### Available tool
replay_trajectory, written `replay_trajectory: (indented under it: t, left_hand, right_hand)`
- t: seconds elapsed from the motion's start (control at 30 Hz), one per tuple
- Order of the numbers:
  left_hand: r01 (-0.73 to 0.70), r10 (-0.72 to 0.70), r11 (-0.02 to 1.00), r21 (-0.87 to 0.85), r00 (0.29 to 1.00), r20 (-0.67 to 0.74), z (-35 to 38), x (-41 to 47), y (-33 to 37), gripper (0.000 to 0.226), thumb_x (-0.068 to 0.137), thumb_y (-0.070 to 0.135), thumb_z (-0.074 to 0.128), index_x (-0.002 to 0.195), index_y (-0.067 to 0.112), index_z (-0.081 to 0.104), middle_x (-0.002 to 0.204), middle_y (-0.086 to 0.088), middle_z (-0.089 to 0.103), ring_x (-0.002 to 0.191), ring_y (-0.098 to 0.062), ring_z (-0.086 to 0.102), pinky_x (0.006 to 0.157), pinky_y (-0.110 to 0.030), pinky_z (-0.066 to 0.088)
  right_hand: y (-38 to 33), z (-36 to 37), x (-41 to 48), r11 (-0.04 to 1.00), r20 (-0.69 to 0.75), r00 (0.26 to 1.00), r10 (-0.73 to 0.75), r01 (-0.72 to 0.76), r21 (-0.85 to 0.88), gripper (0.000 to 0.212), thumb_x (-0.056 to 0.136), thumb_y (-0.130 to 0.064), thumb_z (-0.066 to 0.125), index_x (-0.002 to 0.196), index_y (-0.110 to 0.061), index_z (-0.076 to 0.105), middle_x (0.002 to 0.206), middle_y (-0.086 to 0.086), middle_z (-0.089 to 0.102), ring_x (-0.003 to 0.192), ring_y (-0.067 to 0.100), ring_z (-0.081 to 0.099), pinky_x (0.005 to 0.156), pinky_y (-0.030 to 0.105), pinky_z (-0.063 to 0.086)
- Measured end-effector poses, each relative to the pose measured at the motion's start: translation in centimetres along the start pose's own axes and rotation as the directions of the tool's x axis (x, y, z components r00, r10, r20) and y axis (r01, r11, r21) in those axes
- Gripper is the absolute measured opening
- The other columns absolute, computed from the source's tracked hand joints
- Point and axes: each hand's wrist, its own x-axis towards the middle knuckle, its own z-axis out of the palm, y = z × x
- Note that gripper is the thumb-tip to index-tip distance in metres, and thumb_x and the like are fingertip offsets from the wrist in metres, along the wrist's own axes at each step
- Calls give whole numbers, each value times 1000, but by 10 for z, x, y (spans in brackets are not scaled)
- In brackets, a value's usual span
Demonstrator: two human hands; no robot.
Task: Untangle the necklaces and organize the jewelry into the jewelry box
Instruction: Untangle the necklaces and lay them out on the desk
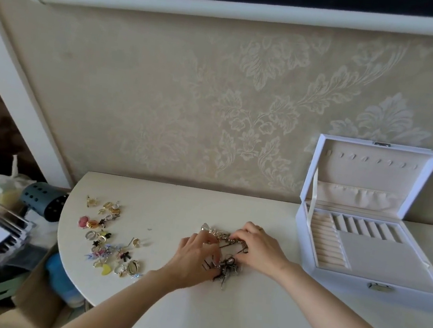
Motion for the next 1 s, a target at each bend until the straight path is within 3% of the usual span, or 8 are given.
replay_trajectory:
  t: [0.17, 0.33, 0.47, 0.6, 0.77, 0.83, 0.9, 1.0]
  left_hand:
    - [-28, 28, 993, -118, 1000, 1, 1, -8, -1, 30, 78, 52, 54, 85, 24, 64, 128, 7, 41, 121, -9, 39, 103, -22, 22]
    - [65, -68, 997, -51, 996, -52, -4, -8, -4, 45, 86, 54, 44, 83, 16, 69, 121, 11, 54, 112, -11, 46, 95, -27, 34]
    - [162, -184, 980, -116, 961, -205, -8, -1, -3, 23, 89, 31, 62, 105, 15, 58, 112, 5, 53, 100, -10, 53, 85, -24, 42]
    - [321, -340, 939, -125, 922, -188, -9, 9, 4, 42, 85, 39, 65, 116, 16, 47, 109, 3, 48, 100, -14, 50, 81, -22, 40]
    - [431, -431, 902, -8, 901, -45, -7, 17, 10, 29, 92, 38, 55, 111, 17, 54, 116, -1, 47, 112, -19, 45, 92, -29, 41]
    - [412, -412, 911, -5, 911, -20, -9, 20, 12, 21, 95, 32, 51, 109, 15, 55, 115, -2, 51, 110, -19, 47, 89, -30, 43]
    - [427, -430, 900, -85, 903, -14, -13, 23, 14, 17, 97, 26, 47, 106, 12, 51, 108, -4, 57, 97, -20, 53, 81, -30, 44]
    - [458, -501, 813, -359, 865, -32, -15, 28, 14, 6, 97, 16, 47, 98, 10, 43, 94, -9, 67, 79, -21, 57, 68, -28, 43]
  right_hand:
    - [1, 4, -6, 1000, -102, 995, 5, -4, 7, 18, 86, -23, 62, 103, -27, 59, 105, -7, 48, 94, 10, 48, 71, 29, 41]
    - [8, -4, -8, 991, -13, 998, 65, -64, 117, 18, 76, -15, 67, 73, -29, 58, 84, -12, 56, 79, 8, 50, 70, 27, 41]
    - [10, -21, -9, 719, 61, 980, 188, -179, 672, 15, 82, -4, 68, 76, -17, 62, 70, 3, 68, 64, 12, 61, 59, 20, 49]
    - [10, -27, -5, 560, 19, 944, 329, -211, 801, 7, 89, -3, 59, 88, -9, 63, 69, 13, 66, 51, 16, 57, 48, 22, 48]
    - [16, -10, -5, 684, 18, 913, 407, -318, 656, 11, 89, -5, 57, 94, -12, 64, 72, 7, 63, 55, 15, 58, 50, 24, 52]
    - [17, -5, -8, 867, -74, 934, 350, -293, 402, 17, 87, -9, 58, 101, -18, 63, 90, 1, 60, 76, 15, 58, 66, 28, 52]
    - [13, -4, -10, 970, -177, 962, 210, -183, 159, 22, 87, -11, 57, 103, -25, 61, 101, -5, 52, 92, 12, 51, 74, 26, 45]
    - [0, -7, -10, 972, -79, 992, 95, -76, 222, 13, 84, -24, 65, 95, -29, 63, 94, -10, 54, 87, 10, 53, 71, 25, 41]
